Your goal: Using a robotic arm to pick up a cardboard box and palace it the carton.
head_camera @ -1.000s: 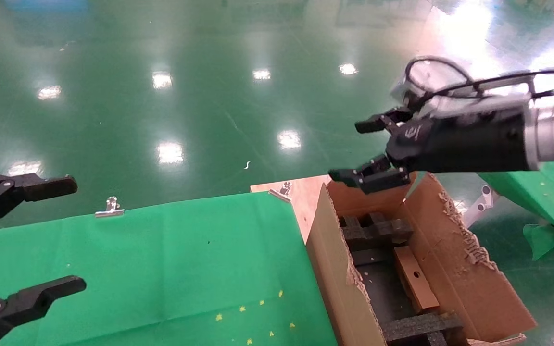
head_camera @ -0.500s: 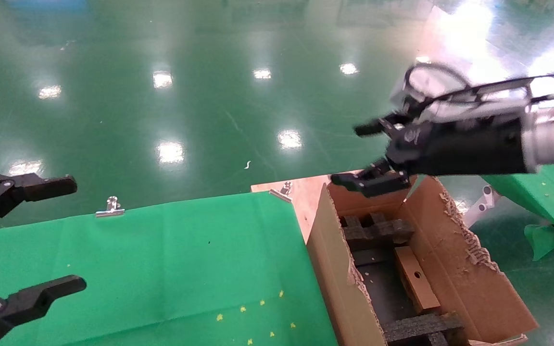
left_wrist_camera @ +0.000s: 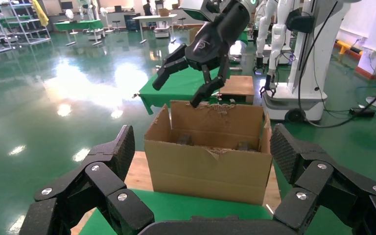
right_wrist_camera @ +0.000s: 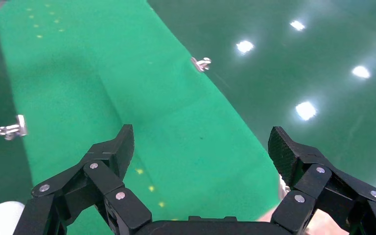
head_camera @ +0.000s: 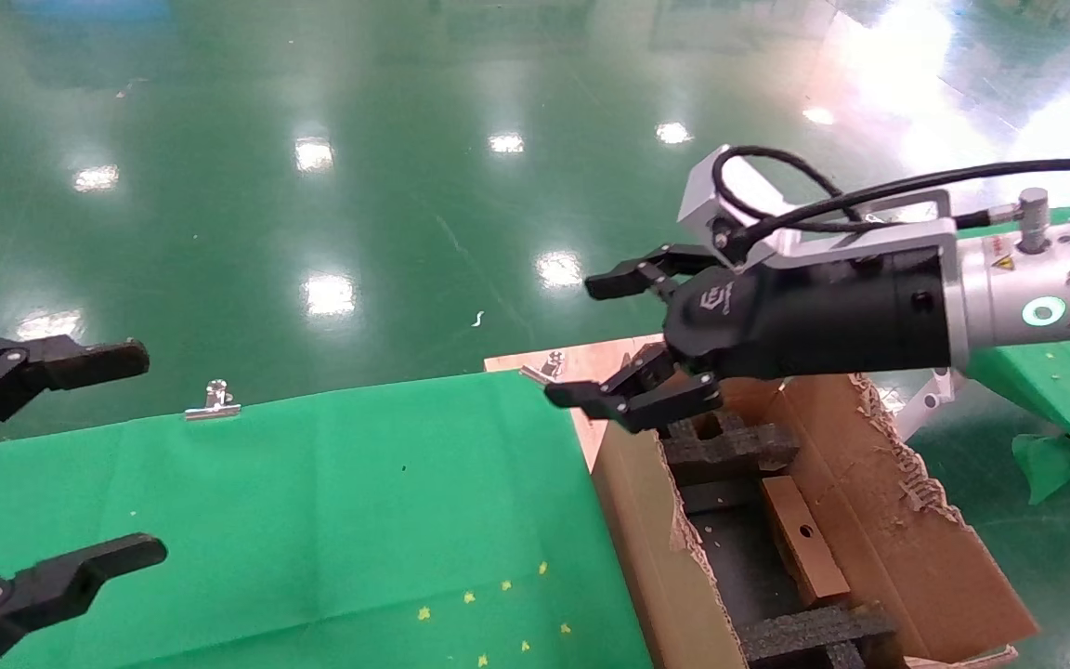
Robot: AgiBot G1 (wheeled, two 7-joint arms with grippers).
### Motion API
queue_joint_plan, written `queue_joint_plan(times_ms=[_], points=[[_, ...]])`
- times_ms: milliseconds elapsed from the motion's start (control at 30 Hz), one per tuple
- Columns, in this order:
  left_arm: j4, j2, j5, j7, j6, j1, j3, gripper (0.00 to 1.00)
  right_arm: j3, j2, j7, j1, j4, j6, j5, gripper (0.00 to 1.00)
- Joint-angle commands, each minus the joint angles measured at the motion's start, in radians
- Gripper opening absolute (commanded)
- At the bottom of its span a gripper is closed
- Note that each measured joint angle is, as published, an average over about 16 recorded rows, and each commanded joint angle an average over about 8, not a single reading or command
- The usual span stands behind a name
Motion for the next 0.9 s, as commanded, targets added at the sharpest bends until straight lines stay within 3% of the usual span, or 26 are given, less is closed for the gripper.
queue_joint_plan(times_ms=[33, 900], points=[[0.000, 0.000, 0.000, 0.000, 0.000, 0.000, 0.000, 1.00, 0.038, -0.009, -0.018, -0.032, -0.003, -0.017, 0.014, 1.00], [0.000, 0.000, 0.000, 0.000, 0.000, 0.000, 0.000, 1.00, 0.524, -0.131, -0.254, -0.443, -0.045, -0.233, 0.191, 1.00]])
